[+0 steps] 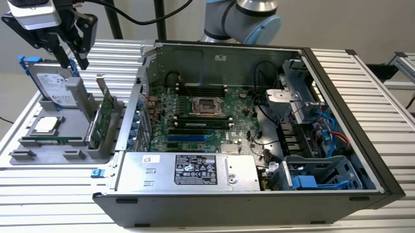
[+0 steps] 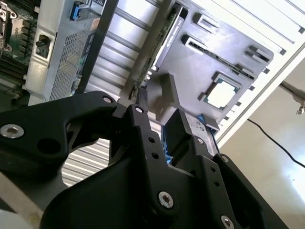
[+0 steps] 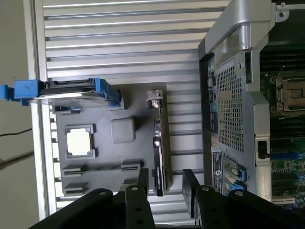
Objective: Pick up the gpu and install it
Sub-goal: 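Pick up the gpu and move the gpu toward the slot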
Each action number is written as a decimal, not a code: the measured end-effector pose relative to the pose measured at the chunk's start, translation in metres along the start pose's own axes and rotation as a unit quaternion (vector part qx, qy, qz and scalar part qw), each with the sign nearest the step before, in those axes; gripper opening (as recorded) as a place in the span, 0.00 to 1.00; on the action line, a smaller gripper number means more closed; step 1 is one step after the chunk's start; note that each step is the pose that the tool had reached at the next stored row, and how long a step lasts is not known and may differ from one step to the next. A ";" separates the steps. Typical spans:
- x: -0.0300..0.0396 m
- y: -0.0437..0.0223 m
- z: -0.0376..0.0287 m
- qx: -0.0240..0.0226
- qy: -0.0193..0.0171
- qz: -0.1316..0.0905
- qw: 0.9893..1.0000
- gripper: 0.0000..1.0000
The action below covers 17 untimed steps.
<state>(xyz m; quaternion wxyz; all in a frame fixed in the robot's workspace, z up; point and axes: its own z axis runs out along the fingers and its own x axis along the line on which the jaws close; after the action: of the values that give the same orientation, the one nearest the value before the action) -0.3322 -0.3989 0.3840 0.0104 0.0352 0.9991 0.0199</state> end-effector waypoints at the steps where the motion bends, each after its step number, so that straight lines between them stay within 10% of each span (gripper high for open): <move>1: -0.0001 -0.0006 0.0002 0.000 0.000 0.000 1.000 1.00; 17: -0.0006 -0.0076 0.0043 0.000 0.000 0.000 1.000 1.00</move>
<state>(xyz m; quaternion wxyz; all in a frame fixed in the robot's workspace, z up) -0.3321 -0.4064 0.3794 0.0105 0.0352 0.9991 0.0199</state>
